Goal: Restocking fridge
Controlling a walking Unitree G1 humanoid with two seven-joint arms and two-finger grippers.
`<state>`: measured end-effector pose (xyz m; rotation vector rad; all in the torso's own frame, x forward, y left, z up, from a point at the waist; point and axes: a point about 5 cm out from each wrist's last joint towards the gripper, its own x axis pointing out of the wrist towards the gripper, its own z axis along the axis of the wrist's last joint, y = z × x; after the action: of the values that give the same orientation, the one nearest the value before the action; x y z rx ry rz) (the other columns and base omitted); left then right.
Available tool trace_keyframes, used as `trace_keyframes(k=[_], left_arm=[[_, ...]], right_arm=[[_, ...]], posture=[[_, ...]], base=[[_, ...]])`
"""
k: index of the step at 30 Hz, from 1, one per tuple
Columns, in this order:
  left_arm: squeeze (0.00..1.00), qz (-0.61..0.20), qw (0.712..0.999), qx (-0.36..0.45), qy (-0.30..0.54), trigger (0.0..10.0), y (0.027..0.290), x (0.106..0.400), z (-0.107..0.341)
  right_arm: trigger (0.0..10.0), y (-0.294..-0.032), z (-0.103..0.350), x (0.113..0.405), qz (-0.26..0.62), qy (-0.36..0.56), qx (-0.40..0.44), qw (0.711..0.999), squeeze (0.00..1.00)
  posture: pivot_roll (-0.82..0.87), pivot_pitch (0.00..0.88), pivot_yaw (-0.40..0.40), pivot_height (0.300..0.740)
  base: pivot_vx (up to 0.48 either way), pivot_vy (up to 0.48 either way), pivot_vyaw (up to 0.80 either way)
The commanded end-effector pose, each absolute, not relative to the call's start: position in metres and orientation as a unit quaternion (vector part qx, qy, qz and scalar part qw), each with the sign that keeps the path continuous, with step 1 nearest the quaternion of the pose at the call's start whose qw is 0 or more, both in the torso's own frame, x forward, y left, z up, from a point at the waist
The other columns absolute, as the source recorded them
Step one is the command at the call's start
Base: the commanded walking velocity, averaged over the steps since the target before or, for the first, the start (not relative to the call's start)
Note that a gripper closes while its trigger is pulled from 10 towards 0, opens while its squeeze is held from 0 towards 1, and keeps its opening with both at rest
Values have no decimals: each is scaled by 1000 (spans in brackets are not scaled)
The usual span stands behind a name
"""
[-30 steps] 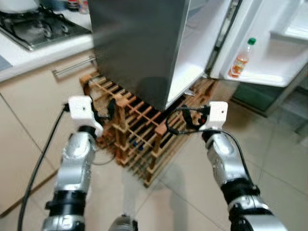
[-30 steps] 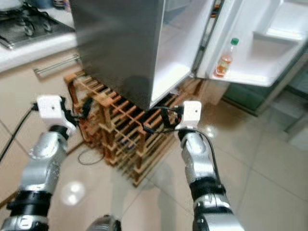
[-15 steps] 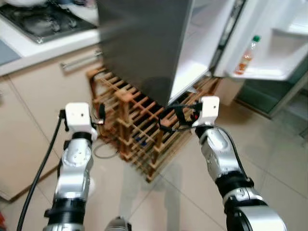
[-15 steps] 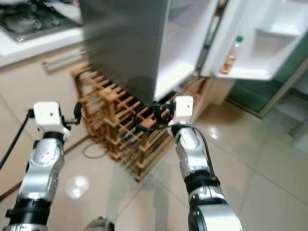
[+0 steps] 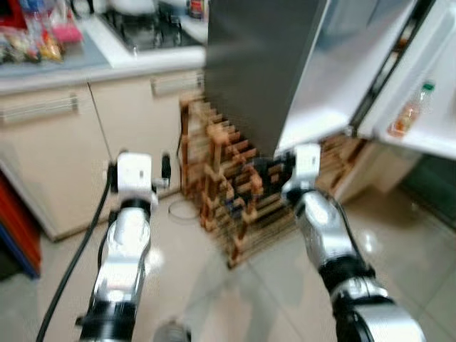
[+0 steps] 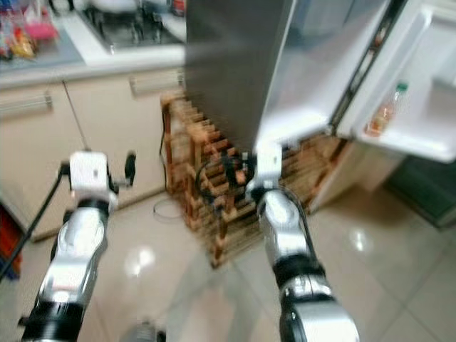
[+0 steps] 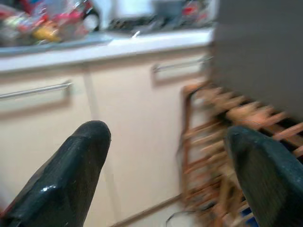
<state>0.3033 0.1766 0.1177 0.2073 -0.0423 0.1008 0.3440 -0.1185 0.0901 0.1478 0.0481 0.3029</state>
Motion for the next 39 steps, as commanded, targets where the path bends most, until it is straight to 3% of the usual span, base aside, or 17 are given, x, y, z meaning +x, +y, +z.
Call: trace_keyframes(k=[1, 16, 22, 39], left_arm=[[0, 56, 993, 107, -18, 10000, 179, 306, 119], [0, 11, 991, 112, -67, 10000, 166, 322, 138], [0, 6, 995, 77, -59, 10000, 157, 326, 136], [0, 30, 994, 80, -68, 10000, 172, 336, 144]], right_arm=[[10000, -115, 96, 347, 152, 13, 73, 986, 0], [10000, -120, 88, 337, 152, 6, 64, 986, 0], [10000, -132, 88, 342, 105, 18, 26, 994, 0], [10000, -119, 86, 333, 143, 8, 20, 989, 0]], posture=[[152, 0, -81, 740], [101, 0, -50, 740], [58, 0, -42, 740], [69, 0, -50, 740]], base=[[0, 0, 438], [0, 0, 438], [467, 0, 146], [467, 0, 432]])
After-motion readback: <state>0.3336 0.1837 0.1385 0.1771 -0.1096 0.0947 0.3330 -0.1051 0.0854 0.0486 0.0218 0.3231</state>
